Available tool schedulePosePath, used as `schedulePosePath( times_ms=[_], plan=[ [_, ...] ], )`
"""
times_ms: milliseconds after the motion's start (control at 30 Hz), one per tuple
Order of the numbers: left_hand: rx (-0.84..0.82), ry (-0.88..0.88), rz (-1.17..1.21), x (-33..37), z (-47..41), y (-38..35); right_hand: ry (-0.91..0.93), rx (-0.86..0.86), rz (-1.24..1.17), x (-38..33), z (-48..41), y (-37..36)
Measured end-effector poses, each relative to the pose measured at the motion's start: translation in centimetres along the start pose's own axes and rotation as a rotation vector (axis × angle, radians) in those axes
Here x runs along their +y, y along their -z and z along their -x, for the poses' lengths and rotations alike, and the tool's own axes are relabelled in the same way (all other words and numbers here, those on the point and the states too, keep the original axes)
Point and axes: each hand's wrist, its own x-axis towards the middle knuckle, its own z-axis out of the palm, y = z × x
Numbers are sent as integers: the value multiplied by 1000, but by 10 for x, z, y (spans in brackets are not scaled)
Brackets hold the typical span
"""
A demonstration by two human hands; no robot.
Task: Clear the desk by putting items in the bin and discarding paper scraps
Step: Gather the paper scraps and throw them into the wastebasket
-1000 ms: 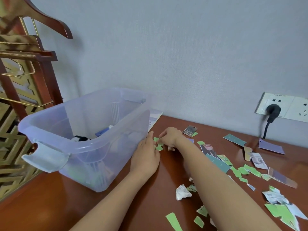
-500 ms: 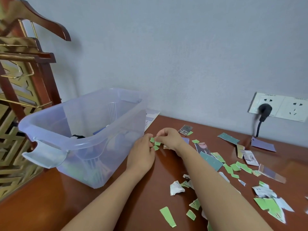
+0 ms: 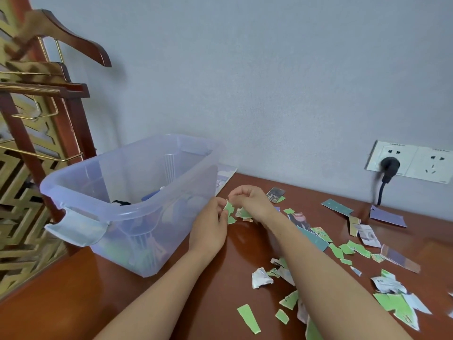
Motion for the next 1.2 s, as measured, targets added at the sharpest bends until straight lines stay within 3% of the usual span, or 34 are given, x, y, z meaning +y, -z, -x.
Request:
schedulePosePath(
  times_ms=[200, 467, 600, 733, 900, 1033, 1133, 1200],
  plan=[
    [91, 68, -20, 7, 3, 2, -73, 50, 550, 18, -17, -15],
    [92, 77, -93, 11, 5, 5, -260, -31, 653, 8, -29, -21],
    [66, 76, -87, 6, 5, 4, -235, -54, 594, 7, -28, -18],
    [69, 15, -33, 7, 5, 5, -136, 63, 524, 9, -19, -20],
    [91, 51, -24, 11, 6, 5, -102, 236, 105, 2, -10, -13],
    [81, 54, -51, 17, 10, 8, -348, 170, -366, -11, -2, -4],
    [78, 24, -164, 22, 14, 10, -378, 97, -325, -7, 6, 0],
    [79, 17, -224, 24, 16, 9, -270, 139, -68, -4, 9, 2]
  ],
)
